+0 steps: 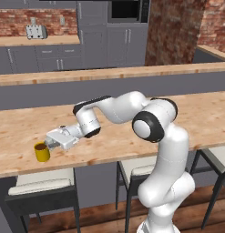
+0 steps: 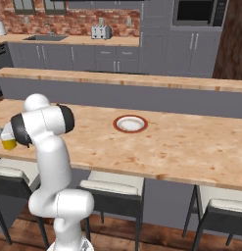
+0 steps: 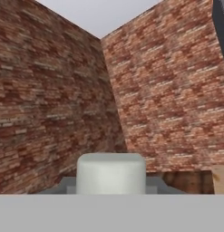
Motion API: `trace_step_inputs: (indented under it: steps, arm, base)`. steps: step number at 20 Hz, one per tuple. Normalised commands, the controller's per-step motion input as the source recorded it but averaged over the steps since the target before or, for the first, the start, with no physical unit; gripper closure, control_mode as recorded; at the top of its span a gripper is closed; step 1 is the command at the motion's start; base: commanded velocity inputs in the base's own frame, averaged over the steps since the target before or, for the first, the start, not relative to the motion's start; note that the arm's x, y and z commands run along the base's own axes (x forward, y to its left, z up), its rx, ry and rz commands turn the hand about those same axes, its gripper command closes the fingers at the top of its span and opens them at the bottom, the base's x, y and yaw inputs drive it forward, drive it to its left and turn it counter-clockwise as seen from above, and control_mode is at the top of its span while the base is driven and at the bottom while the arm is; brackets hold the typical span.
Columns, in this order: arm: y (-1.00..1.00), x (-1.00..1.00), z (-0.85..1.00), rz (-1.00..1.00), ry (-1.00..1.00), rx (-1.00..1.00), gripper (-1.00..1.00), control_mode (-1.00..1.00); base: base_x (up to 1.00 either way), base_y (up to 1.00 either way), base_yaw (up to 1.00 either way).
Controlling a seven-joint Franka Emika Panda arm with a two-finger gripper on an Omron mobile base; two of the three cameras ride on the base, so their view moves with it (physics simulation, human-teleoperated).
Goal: Pick up the marshmallow and place it in the cup of hot chocolate on the dining counter.
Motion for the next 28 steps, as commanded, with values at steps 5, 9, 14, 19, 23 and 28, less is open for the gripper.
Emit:
trace_step_inputs:
  steps: [5,9,14,19,23,28]
  arm:
    - [0.10,0.10,-0.10,0.00,0.00,-0.02,1.00,-1.00]
    - [0.02,0.18,0.00,0.00,0.00,-0.02,1.00,-1.00]
    - [0.00,0.23,0.00,0.00,0.00,0.00,1.00,-1.00]
    - [0.10,0.19,-0.12,0.00,0.00,-0.01,1.00,-1.00]
    - [0.16,0.16,-0.12,0.00,0.00,-0.01,1.00,-1.00]
    - [0.13,0.20,-0.14,0.00,0.00,-0.01,1.00,-1.00]
  base:
    - [0.00,0.00,0.00]
    - [0.00,0.00,0.00]
    - [0.00,0.00,0.00]
    - [0.00,0.00,0.00]
    - [0.00,0.00,0.00]
    - [0.00,0.00,0.00]
